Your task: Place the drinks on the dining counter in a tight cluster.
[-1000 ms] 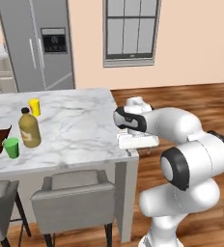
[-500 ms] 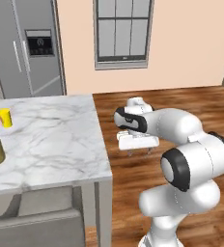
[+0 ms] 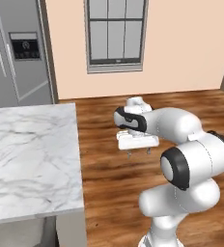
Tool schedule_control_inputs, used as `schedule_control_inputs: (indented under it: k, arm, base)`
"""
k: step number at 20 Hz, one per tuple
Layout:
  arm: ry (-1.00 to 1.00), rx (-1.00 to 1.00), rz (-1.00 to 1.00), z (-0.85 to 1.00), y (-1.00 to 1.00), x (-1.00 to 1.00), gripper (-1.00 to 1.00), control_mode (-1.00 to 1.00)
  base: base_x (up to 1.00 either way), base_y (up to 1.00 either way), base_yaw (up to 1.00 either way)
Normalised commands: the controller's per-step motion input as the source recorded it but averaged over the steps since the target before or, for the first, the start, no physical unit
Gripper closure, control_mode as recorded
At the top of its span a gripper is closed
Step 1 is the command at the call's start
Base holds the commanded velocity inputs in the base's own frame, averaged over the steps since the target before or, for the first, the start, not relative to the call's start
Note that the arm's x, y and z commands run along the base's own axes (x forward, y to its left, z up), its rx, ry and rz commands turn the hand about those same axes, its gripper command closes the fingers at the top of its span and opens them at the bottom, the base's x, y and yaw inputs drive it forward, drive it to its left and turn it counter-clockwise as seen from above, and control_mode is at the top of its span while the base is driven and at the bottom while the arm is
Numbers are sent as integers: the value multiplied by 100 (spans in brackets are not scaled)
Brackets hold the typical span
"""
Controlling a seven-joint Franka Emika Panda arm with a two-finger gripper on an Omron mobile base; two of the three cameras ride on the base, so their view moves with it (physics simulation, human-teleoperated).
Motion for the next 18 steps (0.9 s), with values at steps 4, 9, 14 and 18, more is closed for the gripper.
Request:
schedule_control_inputs:
  k: [4,9,14,18]
  arm:
    - [0,0,0,0,0,0,-100,100]
    - [0,0,0,0,0,0,-100,100]
    - [0,0,0,0,0,0,-100,100]
    - [0,0,0,0,0,0,-100,100]
  base:
    - [59,-57,1]
    - [62,-55,1]
    - [68,-45,8]
    - [76,-33,16]
